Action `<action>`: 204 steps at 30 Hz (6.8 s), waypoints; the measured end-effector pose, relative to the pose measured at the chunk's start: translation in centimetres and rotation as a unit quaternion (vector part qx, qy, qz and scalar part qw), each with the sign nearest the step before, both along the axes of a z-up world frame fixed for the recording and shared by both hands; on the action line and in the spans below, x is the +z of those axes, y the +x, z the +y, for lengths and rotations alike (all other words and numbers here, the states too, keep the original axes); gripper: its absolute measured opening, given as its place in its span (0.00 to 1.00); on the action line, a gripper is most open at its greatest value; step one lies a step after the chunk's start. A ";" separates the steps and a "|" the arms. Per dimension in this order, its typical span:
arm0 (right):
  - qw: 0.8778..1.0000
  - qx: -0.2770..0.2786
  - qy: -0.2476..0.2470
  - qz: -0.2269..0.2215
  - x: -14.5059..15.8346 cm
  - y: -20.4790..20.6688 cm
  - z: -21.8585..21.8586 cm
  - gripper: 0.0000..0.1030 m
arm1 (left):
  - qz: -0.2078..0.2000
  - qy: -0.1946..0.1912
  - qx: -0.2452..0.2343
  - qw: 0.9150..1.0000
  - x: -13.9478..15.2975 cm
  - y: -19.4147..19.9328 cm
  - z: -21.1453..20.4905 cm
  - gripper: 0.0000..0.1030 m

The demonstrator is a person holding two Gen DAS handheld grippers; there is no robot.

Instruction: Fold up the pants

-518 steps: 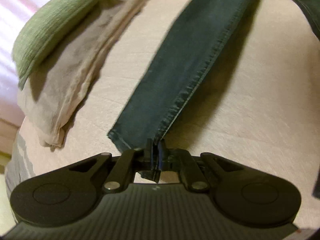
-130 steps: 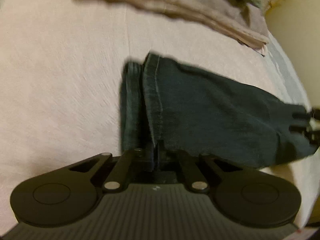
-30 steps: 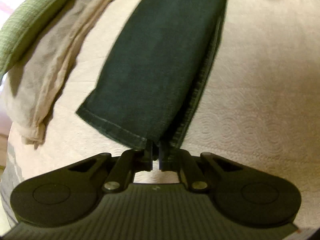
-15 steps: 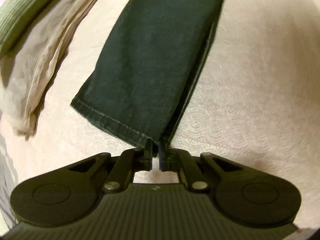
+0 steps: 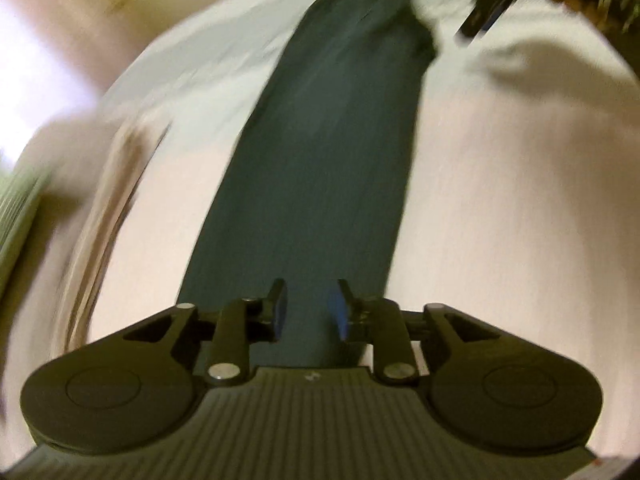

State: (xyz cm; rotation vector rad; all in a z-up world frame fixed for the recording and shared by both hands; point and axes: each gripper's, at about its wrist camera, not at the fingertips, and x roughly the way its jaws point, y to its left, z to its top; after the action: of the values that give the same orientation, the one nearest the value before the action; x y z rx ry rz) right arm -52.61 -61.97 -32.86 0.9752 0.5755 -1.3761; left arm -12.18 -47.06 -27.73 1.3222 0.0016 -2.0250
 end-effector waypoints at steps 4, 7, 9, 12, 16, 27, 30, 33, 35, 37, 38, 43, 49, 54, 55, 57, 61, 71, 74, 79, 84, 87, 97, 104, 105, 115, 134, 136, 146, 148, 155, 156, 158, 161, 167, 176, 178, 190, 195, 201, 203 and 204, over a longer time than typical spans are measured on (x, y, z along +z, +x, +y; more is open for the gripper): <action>0.999 0.015 0.017 0.023 -0.7 -0.8 0.1 0.40 | 0.010 -0.005 -0.084 0.996 -1.9 -8.9 -2.4 0.32; 1.000 0.018 0.015 0.016 -1.0 -1.5 0.1 0.40 | 0.010 0.006 -0.120 0.993 -3.6 -13.5 -3.6 0.34; 1.000 0.020 0.016 0.016 -1.1 -1.7 0.3 0.40 | -0.006 0.006 -0.139 0.990 -5.1 -15.5 -4.6 0.35; 1.000 0.022 0.013 0.005 -1.1 -1.7 0.6 0.40 | -0.027 0.009 -0.151 0.988 -6.1 -16.7 -5.2 0.33; 1.000 0.009 -0.001 -0.025 -0.8 -0.7 0.3 0.40 | 0.013 0.050 -0.095 0.994 -4.0 -15.6 -8.1 0.05; 0.998 -0.060 -0.024 -0.011 -2.6 3.7 -4.5 0.61 | 0.174 0.163 0.042 0.970 0.4 -11.2 -16.1 0.02; 0.997 -0.070 -0.022 0.020 -3.6 3.9 -5.9 0.62 | 0.192 0.175 0.038 0.965 0.7 -10.5 -16.5 0.02; 0.996 -0.042 -0.029 0.078 -4.3 4.3 -6.4 0.62 | 0.209 0.183 0.036 0.960 0.9 -9.7 -16.4 0.02; 0.991 -0.082 -0.040 0.096 -3.3 3.1 -5.1 0.62 | 0.214 0.187 0.038 0.958 0.8 -9.4 -16.4 0.03; 0.987 -0.120 -0.056 0.088 -2.0 1.5 -2.8 0.62 | 0.209 0.188 0.033 0.959 0.5 -9.4 -16.2 0.03; 0.986 -0.135 -0.060 0.084 -1.5 0.9 -1.5 0.62 | 0.202 0.187 0.025 0.961 0.3 -9.6 -16.1 0.03; 0.983 -0.173 -0.028 0.058 -2.1 0.2 0.9 0.62 | 0.128 0.179 -0.051 0.974 -1.8 -12.0 -13.4 0.10; 0.986 -0.161 -0.005 0.036 -2.3 0.9 1.7 0.62 | 0.082 0.167 -0.086 0.979 -3.2 -12.4 -10.9 0.13; 0.990 -0.138 -0.041 -0.014 -1.8 1.2 2.3 0.62 | 0.087 0.151 -0.087 0.981 -2.2 -11.3 -10.3 0.14; 0.988 -0.144 -0.052 -0.018 -1.5 1.0 2.3 0.62 | 0.095 0.148 -0.089 0.980 -1.8 -11.2 -10.4 0.14; 0.985 -0.152 -0.067 -0.038 -1.0 0.2 2.1 0.62 | 0.110 0.143 -0.089 0.980 -1.3 -11.4 -10.5 0.14; 0.984 -0.160 -0.080 -0.021 0.1 -1.8 1.3 0.62 | 0.148 0.144 -0.081 0.975 -0.2 -12.6 -11.4 0.16; 0.983 -0.168 -0.067 -0.012 -1.7 -11.9 -7.8 0.62 | 0.085 0.166 -0.074 0.980 -4.4 -19.9 -13.7 0.18; 0.973 -0.213 -0.049 -0.070 -3.1 -15.2 -10.2 0.61 | 0.089 0.192 -0.054 0.976 -5.3 -18.4 -13.9 0.19; 0.952 -0.253 -0.064 -0.157 -4.3 -19.7 -12.4 0.18 | 0.098 0.209 -0.030 0.972 -5.1 -17.3 -14.4 0.20; 0.944 -0.287 -0.048 -0.153 -4.4 -24.4 -13.8 0.01 | 0.082 0.210 -0.035 0.973 -5.8 -18.1 -14.6 0.21; 0.959 -0.249 -0.039 -0.129 -4.0 -24.3 -13.8 0.05 | 0.081 0.213 -0.036 0.973 -6.0 -18.0 -14.6 0.21; 0.936 -0.288 -0.080 -0.186 -4.3 -25.6 -13.1 0.52 | 0.151 0.199 0.007 0.968 -2.0 -16.2 -15.3 0.20; 0.937 -0.279 -0.057 -0.201 -5.2 -27.1 -16.6 0.09 | 0.109 0.202 0.089 0.969 -5.3 -14.8 -18.0 0.18; 0.943 -0.266 -0.055 -0.190 -5.2 -27.0 -17.1 0.09 | 0.109 0.203 0.090 0.969 -5.8 -14.6 -17.9 0.18; 0.951 -0.285 -0.051 -0.112 -4.0 -24.7 -12.8 0.43 | 0.115 0.196 0.126 0.966 -5.4 -12.7 -16.6 0.18; 0.999 0.008 0.025 0.031 -3.0 2.5 -1.3 0.44 | 0.094 0.151 0.382 0.907 -5.3 14.6 -2.4 0.30; 0.997 -0.009 0.049 0.058 -2.2 3.1 0.4 0.44 | 0.084 0.142 0.388 0.907 -5.0 17.0 -0.2 0.29; 0.997 0.039 0.052 0.042 3.5 13.5 7.0 0.44 | 0.151 0.110 0.475 0.860 0.6 26.1 9.7 0.29; 0.997 0.051 0.048 0.038 4.1 16.2 7.6 0.46 | 0.164 0.104 0.478 0.857 2.0 26.7 11.8 0.29; 0.980 0.188 0.023 0.057 4.7 25.8 9.0 0.48 | 0.140 0.063 0.426 0.891 4.0 26.4 14.0 0.31; 0.977 0.205 0.016 0.061 4.5 26.6 8.9 0.48 | 0.124 0.057 0.408 0.903 3.4 26.1 13.8 0.31; 0.972 0.226 0.008 0.069 3.5 27.8 8.5 0.48 | 0.068 0.035 0.360 0.930 1.8 25.0 13.3 0.31; 0.969 0.238 0.016 0.066 1.3 28.4 7.5 0.48 | -0.033 0.000 0.270 0.962 -2.1 23.5 12.7 0.31; 0.966 0.242 0.030 0.085 -1.4 28.5 7.0 0.48 | -0.147 -0.022 0.171 0.974 -8.3 23.6 11.7 0.28; 0.969 0.231 0.048 0.079 -1.4 28.9 7.3 0.48 | -0.132 -0.016 0.167 0.977 -6.7 27.5 11.6 0.02; 0.967 0.240 0.043 0.079 -1.2 29.5 7.0 0.48 | -0.134 -0.002 0.155 0.979 -7.2 27.2 11.3 0.02; 0.952 0.295 0.007 0.084 -0.9 33.9 -0.7 0.49 | -0.001 0.057 0.306 0.950 -2.9 33.1 9.7 0.15; 0.939 0.325 -0.019 0.114 -1.8 35.7 -5.1 0.50 | 0.091 0.033 0.387 0.917 -1.4 36.2 2.6 0.19; 0.936 0.324 -0.027 0.132 -3.5 35.9 -8.9 0.57 | 0.170 0.089 0.424 0.885 -4.7 38.0 -4.4 0.18; 0.938 0.321 -0.024 0.127 -3.9 35.8 -10.1 0.58 | 0.180 0.090 0.433 0.879 -5.2 38.5 -4.6 0.09; 0.939 0.321 -0.024 0.123 -4.2 36.0 -10.6 0.58 | 0.192 0.086 0.438 0.874 -5.1 38.8 -4.0 0.09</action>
State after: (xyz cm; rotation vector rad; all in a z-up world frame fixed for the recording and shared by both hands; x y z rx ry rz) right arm -16.65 -72.57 -37.06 0.5001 0.9477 -0.9149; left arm 26.62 -51.04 -32.78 0.7550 0.8309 -1.4507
